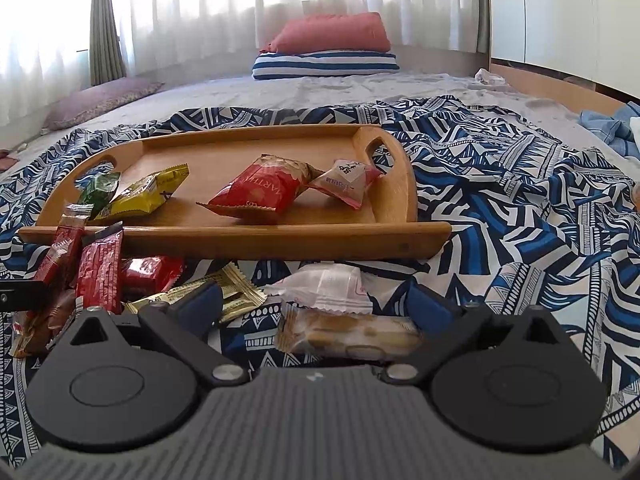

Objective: Organize snacks
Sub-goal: 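Grasp the red wafer packet with the left tool while the right tool grasps a clear white packet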

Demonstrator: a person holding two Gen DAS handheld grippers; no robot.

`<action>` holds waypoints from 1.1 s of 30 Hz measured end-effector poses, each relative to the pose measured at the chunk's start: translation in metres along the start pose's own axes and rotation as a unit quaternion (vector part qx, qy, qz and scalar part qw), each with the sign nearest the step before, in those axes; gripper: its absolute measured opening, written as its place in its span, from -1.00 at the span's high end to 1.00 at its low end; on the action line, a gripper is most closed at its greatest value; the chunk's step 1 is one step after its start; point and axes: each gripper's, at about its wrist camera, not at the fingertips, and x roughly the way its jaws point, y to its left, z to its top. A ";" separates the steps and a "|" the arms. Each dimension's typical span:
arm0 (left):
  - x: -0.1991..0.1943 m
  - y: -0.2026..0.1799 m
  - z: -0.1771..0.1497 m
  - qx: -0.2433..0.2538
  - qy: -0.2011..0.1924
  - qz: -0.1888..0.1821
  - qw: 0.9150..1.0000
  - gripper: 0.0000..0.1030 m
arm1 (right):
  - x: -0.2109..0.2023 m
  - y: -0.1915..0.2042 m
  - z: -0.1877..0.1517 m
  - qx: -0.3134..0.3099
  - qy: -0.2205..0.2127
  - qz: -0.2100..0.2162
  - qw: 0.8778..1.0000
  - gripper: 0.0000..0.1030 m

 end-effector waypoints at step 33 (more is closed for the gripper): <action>-0.015 0.002 0.026 -0.007 -0.016 0.007 1.000 0.33 | -0.001 0.001 0.031 0.043 0.050 -0.019 0.998 0.06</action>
